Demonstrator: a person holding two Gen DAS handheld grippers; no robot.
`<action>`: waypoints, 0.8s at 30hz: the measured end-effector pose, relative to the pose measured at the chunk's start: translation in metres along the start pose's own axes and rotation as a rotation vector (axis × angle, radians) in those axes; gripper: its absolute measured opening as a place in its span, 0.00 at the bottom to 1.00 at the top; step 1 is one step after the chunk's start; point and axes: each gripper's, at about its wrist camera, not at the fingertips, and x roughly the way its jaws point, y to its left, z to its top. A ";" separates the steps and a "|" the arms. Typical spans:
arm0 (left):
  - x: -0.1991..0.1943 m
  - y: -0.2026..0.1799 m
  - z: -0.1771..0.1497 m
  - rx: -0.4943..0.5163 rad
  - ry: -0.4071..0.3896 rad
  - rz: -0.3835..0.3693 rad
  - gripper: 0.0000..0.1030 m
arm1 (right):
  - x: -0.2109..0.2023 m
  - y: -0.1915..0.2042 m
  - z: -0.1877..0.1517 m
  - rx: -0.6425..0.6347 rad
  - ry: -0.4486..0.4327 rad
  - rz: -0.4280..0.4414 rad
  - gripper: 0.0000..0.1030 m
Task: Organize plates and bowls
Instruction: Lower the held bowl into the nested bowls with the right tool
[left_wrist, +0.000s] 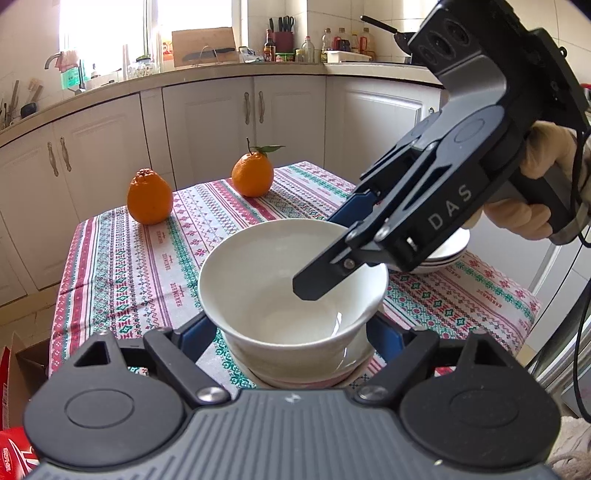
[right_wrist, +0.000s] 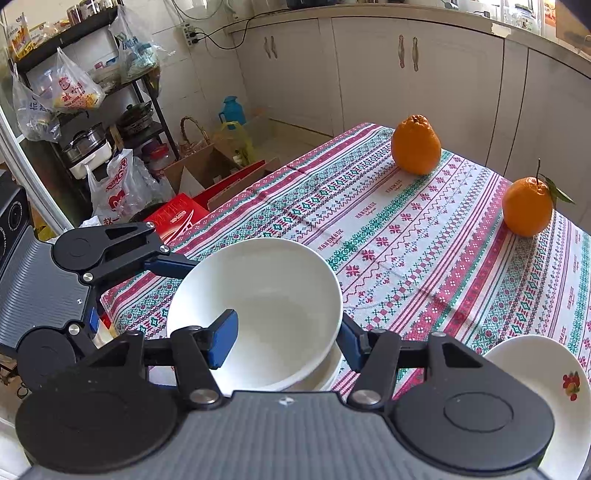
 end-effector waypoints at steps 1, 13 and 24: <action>0.000 0.000 0.000 0.000 0.002 -0.002 0.85 | 0.000 0.000 -0.001 0.001 0.001 0.000 0.62; 0.005 0.002 0.000 -0.015 0.014 -0.023 0.85 | 0.002 -0.002 -0.004 0.004 0.009 -0.010 0.62; 0.007 0.005 0.000 -0.027 0.015 -0.040 0.90 | 0.005 0.000 -0.007 -0.001 0.012 -0.017 0.63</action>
